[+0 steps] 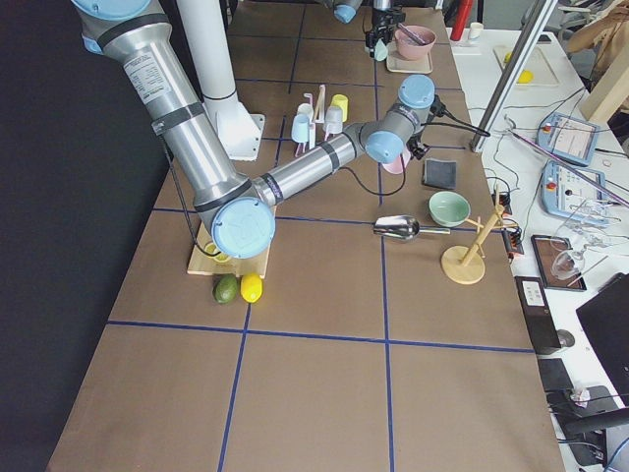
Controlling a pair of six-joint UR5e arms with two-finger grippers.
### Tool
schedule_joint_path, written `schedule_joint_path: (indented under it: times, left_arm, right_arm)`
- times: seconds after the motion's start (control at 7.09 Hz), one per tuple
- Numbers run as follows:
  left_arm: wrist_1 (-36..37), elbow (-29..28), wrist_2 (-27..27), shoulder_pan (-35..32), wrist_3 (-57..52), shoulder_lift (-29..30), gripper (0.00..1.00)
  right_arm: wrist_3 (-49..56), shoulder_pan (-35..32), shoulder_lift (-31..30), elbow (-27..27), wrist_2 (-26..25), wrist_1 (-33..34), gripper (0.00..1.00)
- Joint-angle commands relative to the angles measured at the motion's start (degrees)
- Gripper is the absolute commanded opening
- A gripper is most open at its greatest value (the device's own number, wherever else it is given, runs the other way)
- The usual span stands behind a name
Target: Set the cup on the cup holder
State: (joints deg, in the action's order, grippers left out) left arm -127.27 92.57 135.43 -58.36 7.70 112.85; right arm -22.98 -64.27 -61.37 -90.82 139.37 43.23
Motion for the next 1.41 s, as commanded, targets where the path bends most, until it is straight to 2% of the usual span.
schedule_joint_path:
  times: [0.0,0.14,0.28,0.42,0.56,0.71,0.99,1.13,1.27]
  left_arm:
    - [-16.4,2.9,-0.9,3.0,7.6,-2.3,0.05]
    - [-21.6,5.0,-2.9,4.4,7.7,-2.5,0.05]
    - [-27.6,7.3,-9.2,8.3,7.8,-2.7,0.05]
    - [-32.2,13.4,-20.5,15.7,10.0,-7.1,0.05]
    - [-36.7,18.2,-31.0,21.9,11.4,-10.5,0.05]
    - [-40.2,19.1,-34.9,24.8,12.7,-11.6,0.05]
    - [-48.1,19.0,-49.2,36.0,13.8,-11.8,0.05]
    - [-50.9,17.3,-52.9,39.3,13.8,-11.6,0.05]
    - [-52.4,15.6,-53.3,41.5,14.1,-11.2,0.05]
  right_arm:
    - [-14.7,1.9,0.3,-0.2,-6.9,-21.4,0.00]
    - [-19.9,5.6,0.3,-0.5,-14.5,-29.6,0.00]
    - [-23.9,9.2,0.3,-0.8,-21.8,-34.7,0.00]
    - [-27.3,13.4,0.3,-0.8,-25.8,-39.1,0.01]
    - [-30.1,18.1,-0.5,-0.8,-32.0,-44.8,0.02]
    - [-32.1,23.3,-1.5,-0.6,-36.1,-49.3,0.02]
    - [-32.0,28.9,-2.8,0.4,-40.6,-54.5,0.02]
    - [-32.0,30.0,-2.7,1.9,-42.1,-56.9,0.03]
    - [-31.8,30.2,-2.6,3.4,-42.2,-57.2,0.03]
